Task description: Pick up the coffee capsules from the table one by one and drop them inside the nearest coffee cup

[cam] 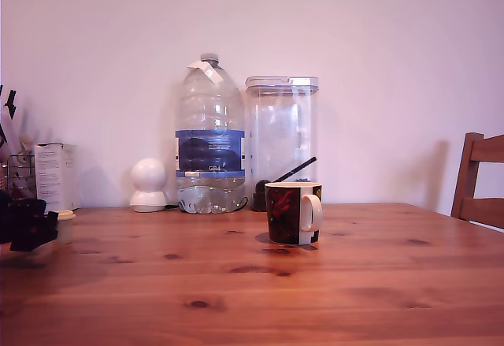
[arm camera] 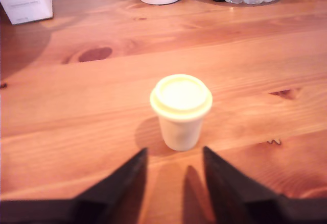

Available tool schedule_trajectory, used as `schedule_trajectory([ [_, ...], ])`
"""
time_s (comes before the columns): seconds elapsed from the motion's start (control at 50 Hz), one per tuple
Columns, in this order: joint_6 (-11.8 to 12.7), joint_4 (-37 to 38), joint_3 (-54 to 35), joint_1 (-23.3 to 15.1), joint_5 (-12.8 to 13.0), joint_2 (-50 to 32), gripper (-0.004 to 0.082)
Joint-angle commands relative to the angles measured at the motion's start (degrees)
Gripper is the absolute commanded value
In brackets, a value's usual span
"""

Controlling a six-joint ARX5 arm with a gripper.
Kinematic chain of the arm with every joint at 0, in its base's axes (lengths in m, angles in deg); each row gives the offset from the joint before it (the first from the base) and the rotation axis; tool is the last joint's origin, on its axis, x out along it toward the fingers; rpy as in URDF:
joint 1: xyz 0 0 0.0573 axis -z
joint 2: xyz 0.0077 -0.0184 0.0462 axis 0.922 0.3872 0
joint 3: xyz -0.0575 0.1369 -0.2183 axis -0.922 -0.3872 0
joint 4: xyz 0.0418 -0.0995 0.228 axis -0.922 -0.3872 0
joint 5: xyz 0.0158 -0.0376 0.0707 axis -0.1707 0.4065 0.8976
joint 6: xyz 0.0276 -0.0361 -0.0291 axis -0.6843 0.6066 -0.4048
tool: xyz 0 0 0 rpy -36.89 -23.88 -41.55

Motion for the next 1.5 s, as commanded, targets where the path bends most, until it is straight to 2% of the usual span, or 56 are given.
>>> schedule_trajectory([
  [0.0, -0.3, 0.9, -1.1, -0.2, 0.5, 0.6, 0.0607],
  [0.14, 0.0, 3.2, -1.1, -0.2, 0.7, 1.6, 0.0607],
  [0.44, 0.0, 3.5, -0.7, 0.6, 0.7, 1.8, 0.0607],
  [1.34, 0.0, -11.5, 9.2, 1.2, 0.2, 2.9, 0.06],
  [1.48, 0.0, -12.2, 9.9, 1.2, 0.1, 3.1, 0.0529],
])
